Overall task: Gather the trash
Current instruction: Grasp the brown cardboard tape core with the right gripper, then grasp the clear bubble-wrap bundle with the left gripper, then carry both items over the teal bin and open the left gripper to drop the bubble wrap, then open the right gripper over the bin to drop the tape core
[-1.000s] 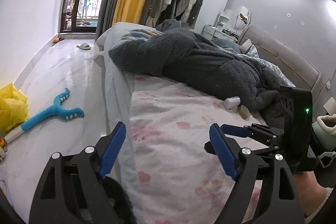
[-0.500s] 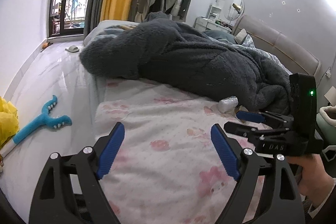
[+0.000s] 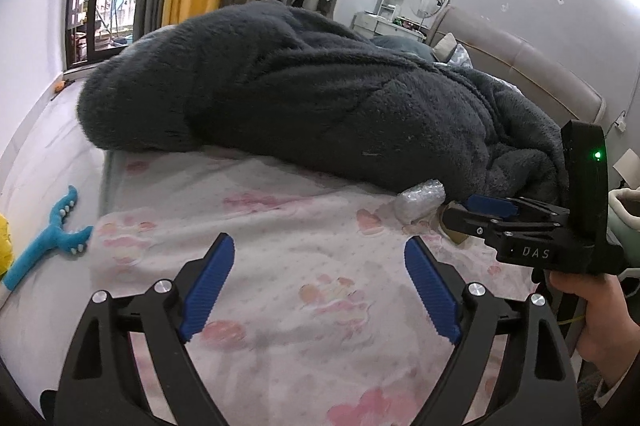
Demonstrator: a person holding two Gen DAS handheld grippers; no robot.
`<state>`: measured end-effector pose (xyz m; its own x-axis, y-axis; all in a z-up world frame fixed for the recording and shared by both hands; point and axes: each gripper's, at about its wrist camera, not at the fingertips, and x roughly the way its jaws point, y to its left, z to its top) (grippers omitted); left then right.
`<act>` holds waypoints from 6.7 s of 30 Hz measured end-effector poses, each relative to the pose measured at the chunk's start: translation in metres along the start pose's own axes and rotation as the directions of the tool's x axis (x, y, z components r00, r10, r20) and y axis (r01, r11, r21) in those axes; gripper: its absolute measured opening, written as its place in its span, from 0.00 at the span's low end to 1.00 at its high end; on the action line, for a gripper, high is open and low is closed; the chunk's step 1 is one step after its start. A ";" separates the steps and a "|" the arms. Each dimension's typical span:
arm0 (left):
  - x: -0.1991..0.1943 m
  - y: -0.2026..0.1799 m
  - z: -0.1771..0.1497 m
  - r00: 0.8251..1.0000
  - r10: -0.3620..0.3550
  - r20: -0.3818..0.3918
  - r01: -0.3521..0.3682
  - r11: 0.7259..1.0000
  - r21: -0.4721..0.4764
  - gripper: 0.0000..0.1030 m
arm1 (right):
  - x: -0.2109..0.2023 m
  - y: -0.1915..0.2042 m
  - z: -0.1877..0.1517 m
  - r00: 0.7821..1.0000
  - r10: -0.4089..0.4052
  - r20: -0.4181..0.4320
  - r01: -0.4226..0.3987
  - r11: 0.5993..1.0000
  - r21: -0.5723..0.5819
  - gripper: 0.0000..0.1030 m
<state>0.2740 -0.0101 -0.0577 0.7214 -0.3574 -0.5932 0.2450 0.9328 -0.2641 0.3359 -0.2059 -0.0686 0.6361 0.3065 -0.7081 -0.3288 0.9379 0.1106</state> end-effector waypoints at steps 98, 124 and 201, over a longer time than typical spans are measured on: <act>0.009 -0.075 -0.006 0.989 -0.110 -0.098 0.111 0.994 0.003 0.60 | -0.137 -0.020 -0.015 0.971 0.165 0.175 -0.181 0.980 0.079 0.45; -0.116 0.036 -0.066 0.995 0.062 -0.082 -0.066 0.997 -0.049 0.60 | -0.128 0.127 -0.050 0.947 0.286 0.145 -0.291 0.956 0.017 0.45; -0.270 0.252 -0.156 0.951 0.284 -0.122 -0.306 0.923 -0.236 0.75 | 0.063 0.428 -0.148 0.858 0.294 -0.422 -0.418 0.876 -0.240 0.45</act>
<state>0.0400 0.3144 -0.0830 0.6768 -0.0806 -0.7317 -0.1471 0.9591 -0.2417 0.1322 0.1905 -0.1690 0.1541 0.4696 -0.8693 -0.7218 0.6543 0.2255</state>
